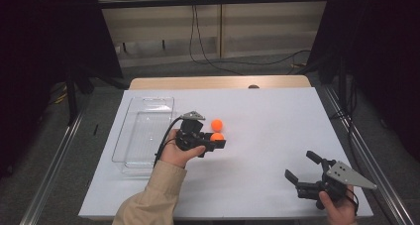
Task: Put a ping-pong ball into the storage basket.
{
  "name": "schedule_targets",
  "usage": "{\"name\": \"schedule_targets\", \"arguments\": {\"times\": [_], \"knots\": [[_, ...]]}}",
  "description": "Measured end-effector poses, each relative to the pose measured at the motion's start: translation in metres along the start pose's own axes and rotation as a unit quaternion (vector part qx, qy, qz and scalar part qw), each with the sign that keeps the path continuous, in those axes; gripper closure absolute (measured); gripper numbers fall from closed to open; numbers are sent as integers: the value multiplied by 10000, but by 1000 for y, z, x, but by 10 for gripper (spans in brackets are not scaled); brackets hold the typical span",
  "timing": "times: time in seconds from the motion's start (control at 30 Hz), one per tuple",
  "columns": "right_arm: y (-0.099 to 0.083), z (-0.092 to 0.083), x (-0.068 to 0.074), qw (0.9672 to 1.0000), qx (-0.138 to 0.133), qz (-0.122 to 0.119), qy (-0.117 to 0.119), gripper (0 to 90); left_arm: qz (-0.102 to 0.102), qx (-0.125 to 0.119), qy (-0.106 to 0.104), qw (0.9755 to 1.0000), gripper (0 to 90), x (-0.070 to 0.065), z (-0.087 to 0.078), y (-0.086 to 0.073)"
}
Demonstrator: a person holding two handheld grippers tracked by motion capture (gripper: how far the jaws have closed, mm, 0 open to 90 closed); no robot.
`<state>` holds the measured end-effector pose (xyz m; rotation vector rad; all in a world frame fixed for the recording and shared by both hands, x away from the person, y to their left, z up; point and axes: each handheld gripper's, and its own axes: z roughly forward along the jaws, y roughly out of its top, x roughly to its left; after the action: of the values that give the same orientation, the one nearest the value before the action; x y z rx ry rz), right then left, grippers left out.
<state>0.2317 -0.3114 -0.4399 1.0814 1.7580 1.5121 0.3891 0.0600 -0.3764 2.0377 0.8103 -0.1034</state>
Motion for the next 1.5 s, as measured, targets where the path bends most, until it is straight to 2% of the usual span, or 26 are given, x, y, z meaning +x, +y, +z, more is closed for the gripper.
{"name": "schedule_targets", "arguments": {"times": [1.13,1.5], "knots": [[0,0,0,10000,1,-1,8,12,-37,-78,185,9998,508,9,-18,3],[0,0,0,10000,-3,7,11,12,-87,-169,232,9995,508,13,-23,3]]}}
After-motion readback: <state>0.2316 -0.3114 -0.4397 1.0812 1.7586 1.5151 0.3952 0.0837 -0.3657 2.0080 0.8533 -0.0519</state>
